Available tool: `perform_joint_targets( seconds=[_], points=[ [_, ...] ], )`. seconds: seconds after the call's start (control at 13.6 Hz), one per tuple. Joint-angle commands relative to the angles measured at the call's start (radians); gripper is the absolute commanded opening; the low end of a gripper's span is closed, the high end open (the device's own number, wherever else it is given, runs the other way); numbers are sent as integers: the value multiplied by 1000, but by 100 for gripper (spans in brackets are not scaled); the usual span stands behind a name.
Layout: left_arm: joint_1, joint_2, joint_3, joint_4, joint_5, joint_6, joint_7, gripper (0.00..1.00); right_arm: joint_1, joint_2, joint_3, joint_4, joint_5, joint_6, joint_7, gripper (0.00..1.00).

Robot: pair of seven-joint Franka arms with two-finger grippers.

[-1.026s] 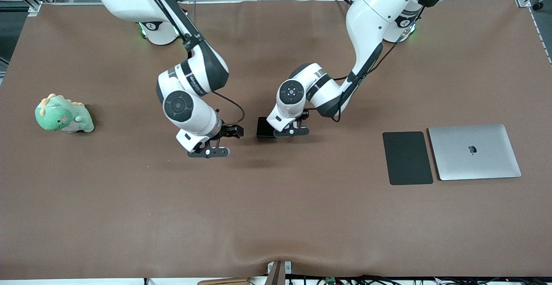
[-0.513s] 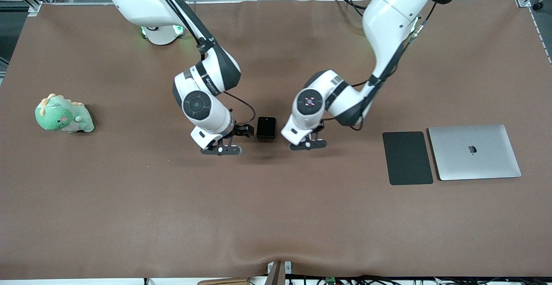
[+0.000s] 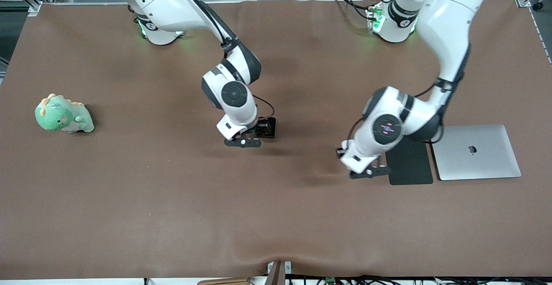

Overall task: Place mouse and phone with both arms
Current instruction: 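Lower the white mouse onto the dark mousepad with the left gripper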

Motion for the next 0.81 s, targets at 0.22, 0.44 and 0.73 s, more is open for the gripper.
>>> perform_joint_targets(
  seconds=[0.22, 0.44, 0.73],
  points=[
    [193, -18, -9, -64, 21, -10, 275, 46, 53, 100, -10, 119, -35, -4, 93, 100],
    [276, -20, -9, -98, 23, -9, 407, 46, 53, 106, -10, 119, -36, 2, 93, 100],
    [318, 12, -9, -106, 23, 7, 455, 47, 53, 119, -10, 117, -36, 3, 93, 100]
  ],
)
